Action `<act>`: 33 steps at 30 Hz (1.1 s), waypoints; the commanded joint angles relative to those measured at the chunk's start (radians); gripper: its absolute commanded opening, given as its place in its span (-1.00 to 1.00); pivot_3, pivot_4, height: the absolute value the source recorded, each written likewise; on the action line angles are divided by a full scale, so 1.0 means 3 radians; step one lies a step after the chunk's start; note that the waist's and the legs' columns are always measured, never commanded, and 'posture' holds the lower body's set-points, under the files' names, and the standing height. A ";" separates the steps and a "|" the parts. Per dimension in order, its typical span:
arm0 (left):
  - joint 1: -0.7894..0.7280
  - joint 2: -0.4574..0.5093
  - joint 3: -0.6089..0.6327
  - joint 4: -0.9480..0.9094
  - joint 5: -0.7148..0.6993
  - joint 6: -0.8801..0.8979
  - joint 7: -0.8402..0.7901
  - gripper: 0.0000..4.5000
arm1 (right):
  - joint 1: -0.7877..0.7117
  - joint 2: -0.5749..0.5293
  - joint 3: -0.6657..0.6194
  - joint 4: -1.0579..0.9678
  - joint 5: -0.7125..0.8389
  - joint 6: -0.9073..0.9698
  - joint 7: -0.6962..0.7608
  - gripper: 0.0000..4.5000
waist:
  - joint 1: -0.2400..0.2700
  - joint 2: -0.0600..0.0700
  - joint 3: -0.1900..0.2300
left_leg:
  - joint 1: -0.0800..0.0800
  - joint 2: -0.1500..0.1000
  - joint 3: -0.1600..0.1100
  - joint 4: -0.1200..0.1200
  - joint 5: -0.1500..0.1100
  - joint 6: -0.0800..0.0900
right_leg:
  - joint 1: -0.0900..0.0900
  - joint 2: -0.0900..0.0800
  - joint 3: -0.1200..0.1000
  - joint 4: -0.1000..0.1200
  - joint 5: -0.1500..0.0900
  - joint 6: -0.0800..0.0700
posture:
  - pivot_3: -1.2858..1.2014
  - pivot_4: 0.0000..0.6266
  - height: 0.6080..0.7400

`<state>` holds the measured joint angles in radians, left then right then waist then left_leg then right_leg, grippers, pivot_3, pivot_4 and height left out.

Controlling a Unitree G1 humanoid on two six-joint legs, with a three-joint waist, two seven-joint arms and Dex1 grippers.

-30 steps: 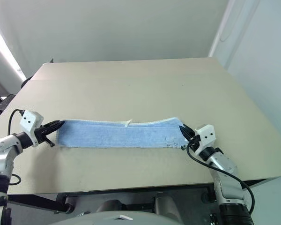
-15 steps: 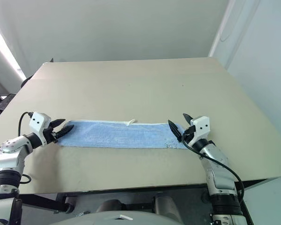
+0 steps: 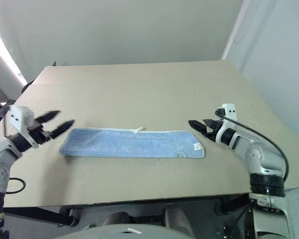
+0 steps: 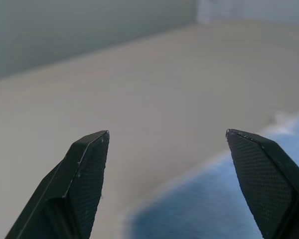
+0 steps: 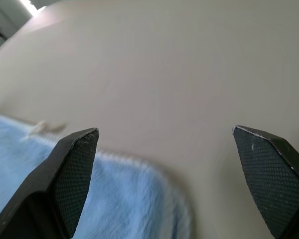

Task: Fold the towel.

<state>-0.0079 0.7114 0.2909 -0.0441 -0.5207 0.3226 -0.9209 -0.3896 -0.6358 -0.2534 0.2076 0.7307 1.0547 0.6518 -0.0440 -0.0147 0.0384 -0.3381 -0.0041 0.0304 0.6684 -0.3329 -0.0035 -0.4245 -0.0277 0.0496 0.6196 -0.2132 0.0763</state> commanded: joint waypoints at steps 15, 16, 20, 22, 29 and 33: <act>-0.0158 -0.0526 -0.0921 -0.0052 0.0387 -0.0037 -0.0005 0.76 | 0.0123 -0.0683 -0.0092 0.0451 0.0403 0.1432 0.0882 1.00 | 0.0001 0.0000 0.0000 | -0.0004 -0.0001 0.0003 0.0002 0.0000 0.0001 | 0.0015 0.0014 0.0000 -0.0010 -0.0004 0.0006 | 0.03 -1.00 1.00; -0.0197 -0.0555 -0.0946 -0.0019 0.0406 -0.0050 0.0004 0.76 | 0.0150 -0.0674 -0.0104 0.0461 0.0398 0.1430 0.0877 1.00 | 0.0002 0.0000 0.0000 | -0.0003 -0.0001 0.0004 0.0002 0.0000 0.0001 | 0.0018 0.0015 0.0000 -0.0010 -0.0005 0.0007 | 0.03 -1.00 1.00; -0.0285 -0.0612 -0.1007 0.0063 0.0462 -0.0096 -0.0012 0.76 | 0.0268 -0.0651 -0.0163 0.0357 0.0457 0.1492 0.0880 1.00 | 0.0004 -0.0001 0.0000 | 0.0001 0.0000 0.0003 0.0005 0.0000 0.0001 | 0.0026 0.0018 0.0000 -0.0010 -0.0010 0.0008 | 0.03 -1.00 1.00; -0.0310 -0.0628 -0.1022 0.0090 0.0477 -0.0108 -0.0009 0.76 | 0.0326 -0.0623 -0.0160 0.0302 0.0472 0.1502 0.0889 1.00 | 0.0003 -0.0001 0.0000 | 0.0000 0.0000 0.0001 0.0005 0.0000 0.0001 | 0.0026 0.0020 0.0000 -0.0011 -0.0009 0.0008 | 0.03 -1.00 1.00; -0.0366 -0.0658 -0.1047 0.0180 0.0561 -0.0172 -0.0006 0.76 | 0.0251 -0.0374 -0.0122 0.0305 0.0423 0.1517 0.0801 1.00 | 0.0002 0.0000 0.0000 | 0.0000 0.0004 0.0001 0.0005 0.0000 0.0001 | 0.0026 0.0025 0.0002 -0.0010 -0.0007 0.0009 | 0.03 -1.00 1.00; -0.0408 -0.0656 -0.1043 0.0215 0.0580 -0.0185 -0.0024 0.76 | 0.0057 -0.0163 -0.0194 0.0514 0.0349 0.1438 0.0643 1.00 | -0.0004 -0.0001 -0.0001 | 0.0001 0.0005 0.0001 0.0005 0.0000 0.0001 | 0.0026 0.0028 0.0004 -0.0010 -0.0006 0.0007 | 0.03 -1.00 1.00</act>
<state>-0.1028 0.5106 -0.0261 0.0333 -0.3478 0.2885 -0.9232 -0.3394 -0.6988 -0.2857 0.3525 0.8367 1.4992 0.8624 -0.0453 -0.0152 0.0382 -0.3377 -0.0027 0.0306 0.6699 -0.3328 -0.0032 -0.4167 -0.0188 0.0508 0.6165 -0.2149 0.0783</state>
